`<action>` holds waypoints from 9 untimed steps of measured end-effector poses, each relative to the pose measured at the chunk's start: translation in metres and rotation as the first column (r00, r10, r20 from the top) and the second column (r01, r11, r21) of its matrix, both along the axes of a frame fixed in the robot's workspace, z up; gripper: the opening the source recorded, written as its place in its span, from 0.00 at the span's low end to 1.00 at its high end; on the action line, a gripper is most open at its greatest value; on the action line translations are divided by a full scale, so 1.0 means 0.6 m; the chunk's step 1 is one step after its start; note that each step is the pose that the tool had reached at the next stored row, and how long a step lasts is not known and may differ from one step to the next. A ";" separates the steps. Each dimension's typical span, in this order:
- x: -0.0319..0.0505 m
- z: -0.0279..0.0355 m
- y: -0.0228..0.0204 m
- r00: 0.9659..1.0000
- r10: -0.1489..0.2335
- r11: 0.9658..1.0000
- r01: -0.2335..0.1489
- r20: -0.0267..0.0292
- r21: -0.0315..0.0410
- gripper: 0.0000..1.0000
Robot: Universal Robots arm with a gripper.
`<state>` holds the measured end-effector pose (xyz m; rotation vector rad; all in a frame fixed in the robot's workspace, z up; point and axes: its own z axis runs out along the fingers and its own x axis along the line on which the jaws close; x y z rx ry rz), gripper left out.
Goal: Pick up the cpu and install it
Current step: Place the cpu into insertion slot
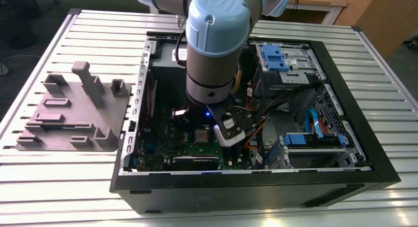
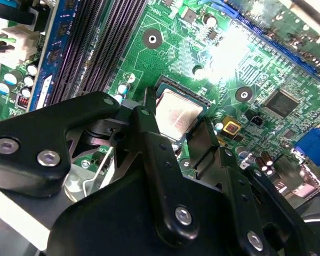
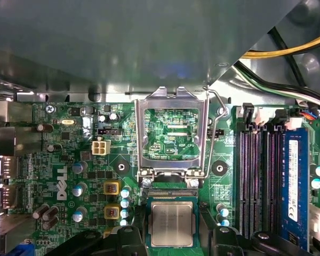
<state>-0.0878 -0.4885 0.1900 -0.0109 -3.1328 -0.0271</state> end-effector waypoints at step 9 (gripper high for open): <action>0.000 0.000 0.0001 1.000 0.000 1.000 0.000 0.000 0.000 0.55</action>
